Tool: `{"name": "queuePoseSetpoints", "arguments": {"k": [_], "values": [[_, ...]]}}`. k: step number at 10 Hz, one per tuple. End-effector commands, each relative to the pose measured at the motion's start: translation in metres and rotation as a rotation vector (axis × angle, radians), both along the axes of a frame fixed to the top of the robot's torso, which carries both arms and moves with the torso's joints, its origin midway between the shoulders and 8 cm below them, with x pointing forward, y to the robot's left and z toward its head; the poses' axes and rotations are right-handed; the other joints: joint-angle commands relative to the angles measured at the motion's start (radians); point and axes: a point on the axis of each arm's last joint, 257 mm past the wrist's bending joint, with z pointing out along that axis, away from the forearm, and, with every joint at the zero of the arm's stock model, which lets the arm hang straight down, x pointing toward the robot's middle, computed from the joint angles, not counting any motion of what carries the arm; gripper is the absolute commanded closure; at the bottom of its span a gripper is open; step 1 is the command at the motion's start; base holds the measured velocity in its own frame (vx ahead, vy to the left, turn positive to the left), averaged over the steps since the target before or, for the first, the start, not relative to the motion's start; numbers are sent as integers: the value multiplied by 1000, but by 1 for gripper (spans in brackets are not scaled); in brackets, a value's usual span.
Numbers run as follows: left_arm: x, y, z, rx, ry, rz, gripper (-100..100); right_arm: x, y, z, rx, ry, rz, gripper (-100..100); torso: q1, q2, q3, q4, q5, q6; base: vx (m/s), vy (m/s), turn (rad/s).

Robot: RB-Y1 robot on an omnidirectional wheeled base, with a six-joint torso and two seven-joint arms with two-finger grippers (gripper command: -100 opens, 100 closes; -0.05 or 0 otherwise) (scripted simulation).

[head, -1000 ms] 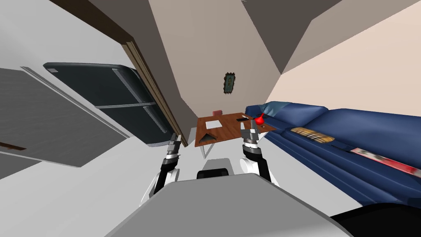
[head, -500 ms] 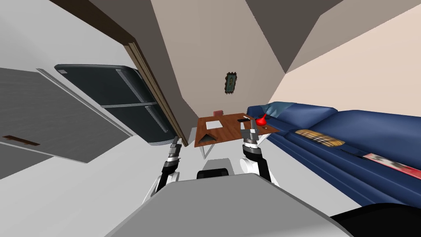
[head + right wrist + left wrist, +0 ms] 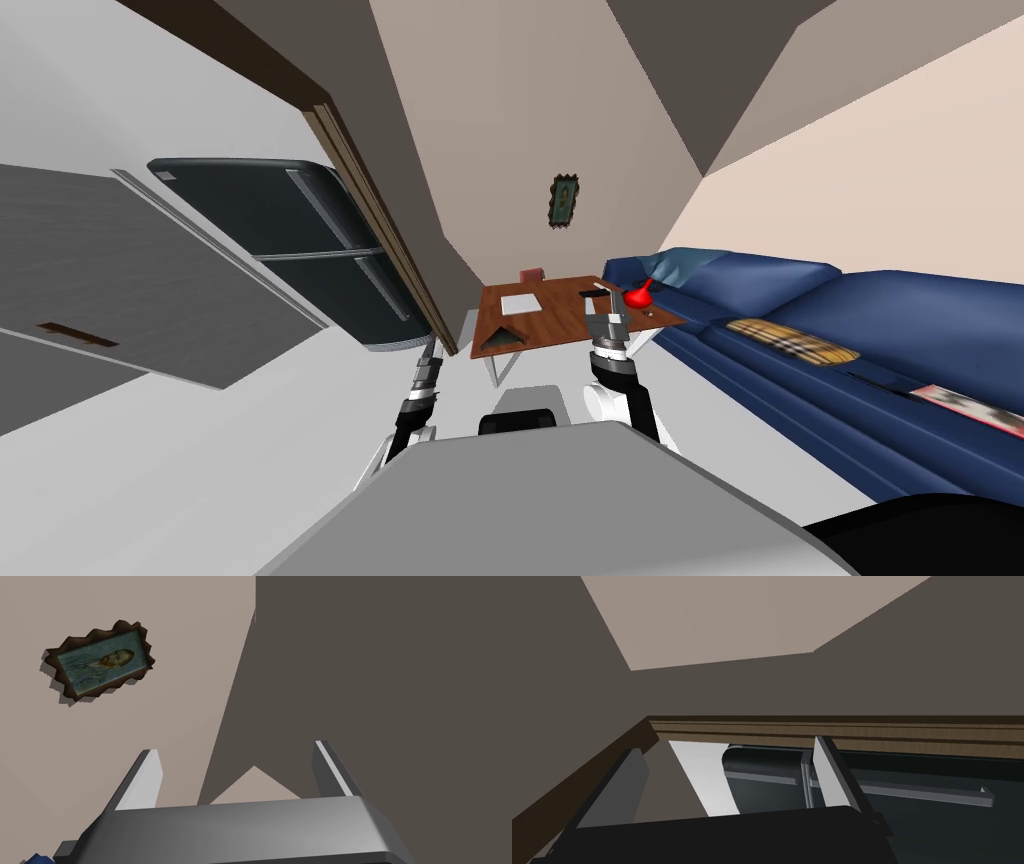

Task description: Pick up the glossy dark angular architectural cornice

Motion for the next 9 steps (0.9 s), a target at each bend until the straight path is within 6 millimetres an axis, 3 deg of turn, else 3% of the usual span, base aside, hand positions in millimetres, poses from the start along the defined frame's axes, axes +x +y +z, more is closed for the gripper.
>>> {"name": "queuePoseSetpoints", "arguments": {"k": [1, 9], "values": [[-3, 3, -17, 1, 27, 5, -100, 0, 0, 0, 0, 0, 0, 0, 0, 0, 0, 0, 0, 0, 32, -48, 50], [-13, 19, -77, -1, 109, 30, -100, 0, 0, 0, 0, 0, 0, 0, 1, -1, 0, 0, 0, 0, 24, -46, 26]]}}
